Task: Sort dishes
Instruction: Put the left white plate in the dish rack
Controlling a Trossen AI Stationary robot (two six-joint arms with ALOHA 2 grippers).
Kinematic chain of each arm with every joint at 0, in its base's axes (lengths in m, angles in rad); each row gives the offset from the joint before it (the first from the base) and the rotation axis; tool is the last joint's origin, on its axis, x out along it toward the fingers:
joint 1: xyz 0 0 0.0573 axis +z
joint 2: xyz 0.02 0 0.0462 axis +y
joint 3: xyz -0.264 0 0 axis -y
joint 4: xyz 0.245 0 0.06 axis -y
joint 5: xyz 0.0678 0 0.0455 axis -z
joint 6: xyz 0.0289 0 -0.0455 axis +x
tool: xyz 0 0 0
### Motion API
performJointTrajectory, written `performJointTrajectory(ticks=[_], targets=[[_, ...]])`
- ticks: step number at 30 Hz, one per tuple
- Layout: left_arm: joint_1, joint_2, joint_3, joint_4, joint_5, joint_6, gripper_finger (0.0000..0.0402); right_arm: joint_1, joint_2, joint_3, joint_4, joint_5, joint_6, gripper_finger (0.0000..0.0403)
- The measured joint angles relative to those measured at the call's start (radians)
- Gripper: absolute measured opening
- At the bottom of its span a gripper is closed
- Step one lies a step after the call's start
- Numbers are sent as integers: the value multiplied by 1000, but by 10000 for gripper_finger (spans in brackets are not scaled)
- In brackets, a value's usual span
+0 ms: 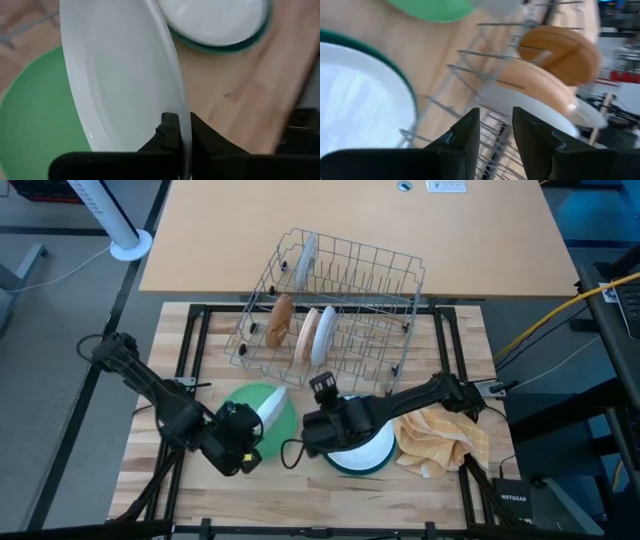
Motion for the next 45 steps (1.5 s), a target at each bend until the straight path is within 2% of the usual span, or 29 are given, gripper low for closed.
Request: performJointTrajectory(ticks=[9,19,23,28,38,41,45], targets=[[58,-46,173,11,2,113,2,-25,-148,0,31,217,35,120],[129,-48,389,98,23,319,2,-89,-287,0,69,355,88,120],[196,-48,440,131,22,390,2,-130,-329,0,100,426,87,120],[320,-48,454,188,28,479,2,-200,-383,0,103,464,87,120],[659,-46,454,402,182,618,1,-397,-476,0,104,456,87,120],[776,-35,455,452,236,651,1,-478,-479,0,126,381,87,120],[916,5,456,519,330,675,1,-593,-472,-1,155,214,86,120]])
